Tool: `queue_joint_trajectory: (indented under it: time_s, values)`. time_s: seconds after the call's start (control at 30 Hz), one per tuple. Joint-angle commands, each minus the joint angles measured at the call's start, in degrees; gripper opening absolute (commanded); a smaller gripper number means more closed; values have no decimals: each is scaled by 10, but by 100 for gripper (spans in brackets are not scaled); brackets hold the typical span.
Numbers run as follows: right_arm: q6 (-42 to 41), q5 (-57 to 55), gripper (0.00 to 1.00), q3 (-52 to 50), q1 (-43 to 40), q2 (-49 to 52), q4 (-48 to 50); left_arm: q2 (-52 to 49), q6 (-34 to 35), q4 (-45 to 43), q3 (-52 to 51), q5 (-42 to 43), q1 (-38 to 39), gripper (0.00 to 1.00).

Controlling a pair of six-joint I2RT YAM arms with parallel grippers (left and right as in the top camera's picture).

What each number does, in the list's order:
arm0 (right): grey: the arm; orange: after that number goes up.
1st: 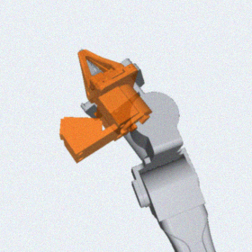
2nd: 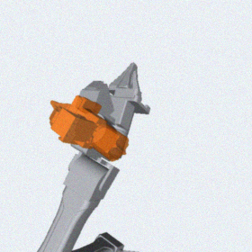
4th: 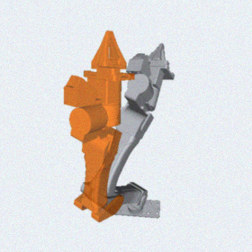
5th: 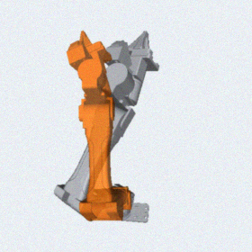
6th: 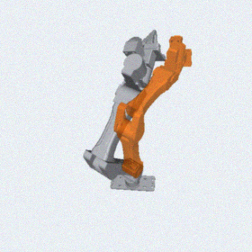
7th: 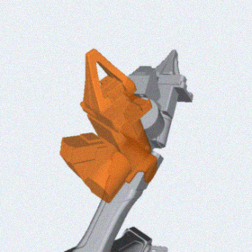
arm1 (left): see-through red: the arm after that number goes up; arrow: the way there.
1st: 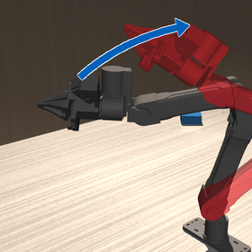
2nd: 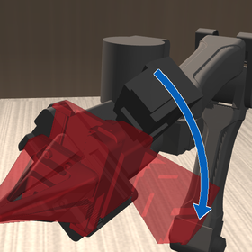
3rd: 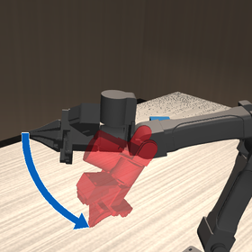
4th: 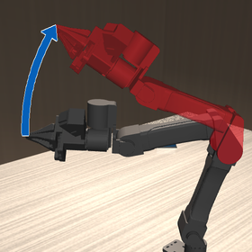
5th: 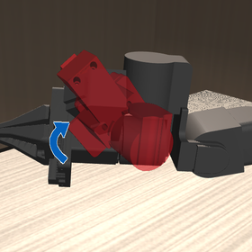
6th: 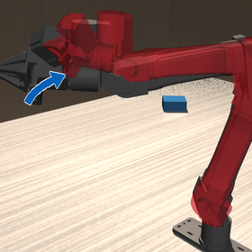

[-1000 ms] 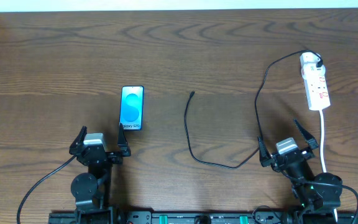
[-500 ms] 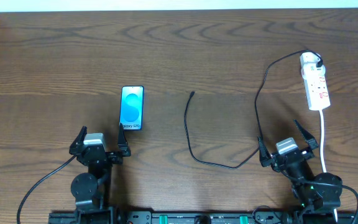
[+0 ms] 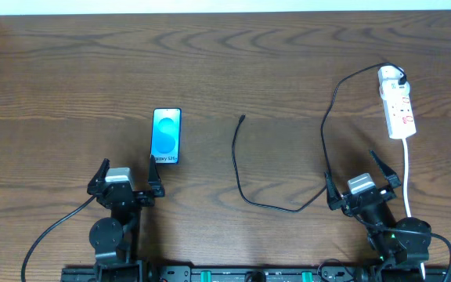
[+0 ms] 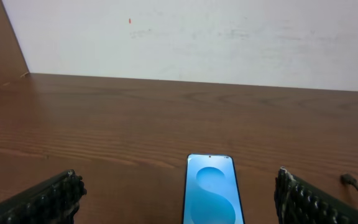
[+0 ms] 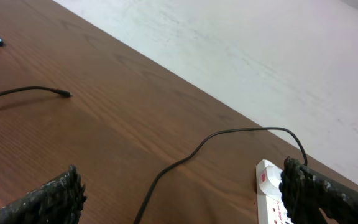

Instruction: Plug charger to phone and switch on socket

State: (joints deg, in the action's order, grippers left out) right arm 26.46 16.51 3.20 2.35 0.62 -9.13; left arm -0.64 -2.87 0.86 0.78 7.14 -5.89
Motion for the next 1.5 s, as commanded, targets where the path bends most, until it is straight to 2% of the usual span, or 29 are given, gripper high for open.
queue_joint_trajectory:
  time_s: [0.0, 0.67, 0.93, 1.17, 1.47]
  values:
    - [2, 1, 99, -3, 3, -3, 1, 0, -5, 25, -5, 5, 2, 99]
    - [2, 1, 99, -3, 3, -3, 1, -6, -5, 25, -5, 1, 2, 100]
    - [2, 1, 99, -3, 3, -3, 1, -7, -5, -12, 0, -3, 2, 100]
    - [2, 1, 99, -3, 3, -3, 1, -7, 39, -9, 19, -1, 2, 99]
    - [2, 1, 99, -3, 3, -3, 1, -68, 42, 34, 77, 2, 2, 100]
